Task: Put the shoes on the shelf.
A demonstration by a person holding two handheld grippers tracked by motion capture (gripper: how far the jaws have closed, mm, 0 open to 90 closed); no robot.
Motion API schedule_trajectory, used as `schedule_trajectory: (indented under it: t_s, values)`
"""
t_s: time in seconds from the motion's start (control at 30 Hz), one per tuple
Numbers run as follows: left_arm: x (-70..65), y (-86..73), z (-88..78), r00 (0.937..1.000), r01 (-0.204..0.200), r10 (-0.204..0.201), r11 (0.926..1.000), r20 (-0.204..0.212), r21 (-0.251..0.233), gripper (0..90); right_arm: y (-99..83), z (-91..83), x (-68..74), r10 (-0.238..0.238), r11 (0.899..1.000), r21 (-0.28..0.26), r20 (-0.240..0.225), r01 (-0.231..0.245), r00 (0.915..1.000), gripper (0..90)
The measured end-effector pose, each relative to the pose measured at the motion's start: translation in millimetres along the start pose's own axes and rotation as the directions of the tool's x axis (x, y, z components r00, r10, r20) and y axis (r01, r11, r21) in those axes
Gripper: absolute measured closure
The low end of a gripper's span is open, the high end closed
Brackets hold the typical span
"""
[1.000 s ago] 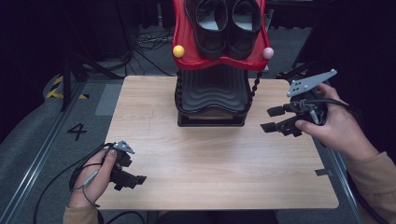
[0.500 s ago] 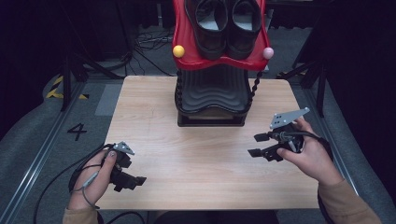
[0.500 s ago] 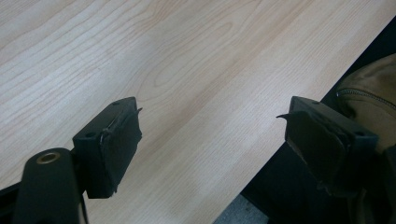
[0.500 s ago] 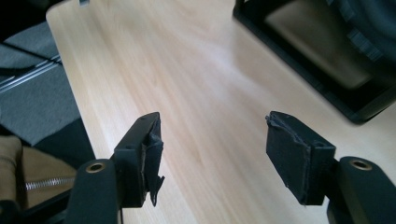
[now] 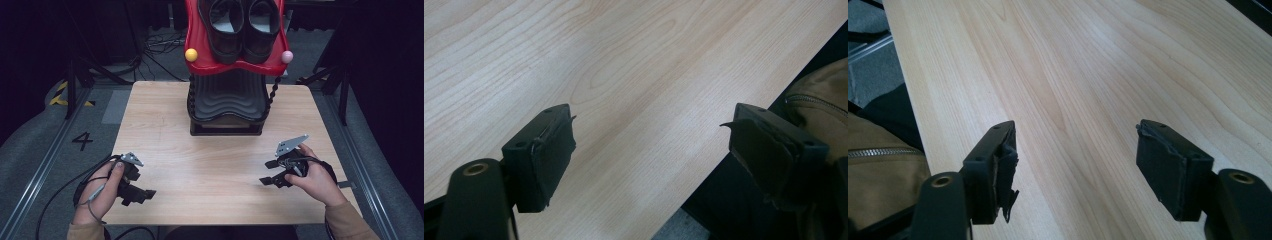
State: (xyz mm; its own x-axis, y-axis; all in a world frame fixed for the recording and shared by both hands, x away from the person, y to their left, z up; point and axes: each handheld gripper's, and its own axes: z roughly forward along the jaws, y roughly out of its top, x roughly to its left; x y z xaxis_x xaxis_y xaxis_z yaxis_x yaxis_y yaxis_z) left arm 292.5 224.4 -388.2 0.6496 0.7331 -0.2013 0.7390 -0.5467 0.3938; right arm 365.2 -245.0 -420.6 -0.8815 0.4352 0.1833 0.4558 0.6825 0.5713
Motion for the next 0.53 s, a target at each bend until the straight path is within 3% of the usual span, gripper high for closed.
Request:
schedule_trajectory:
  t_s: [0.27, 0.53]
  values:
    - [-1.5, 2.8, 1.5, 0.9999, -0.01, 0.01, 0.9999, 0.0, 0.003, 18.9, -8.1, 4.9, -5.3, 0.02, 0.999, 0.028, 0.011, -0.02, 0.9997, 31.9]
    - [-1.1, 3.8, 2.0, 0.9999, -0.014, 0.014, 0.9999, -0.003, 0.003, 18.6, -9.3, 2.6, -5.4, 0.027, 0.999, 0.018, 0.019, -0.028, 0.9995, 31.4]
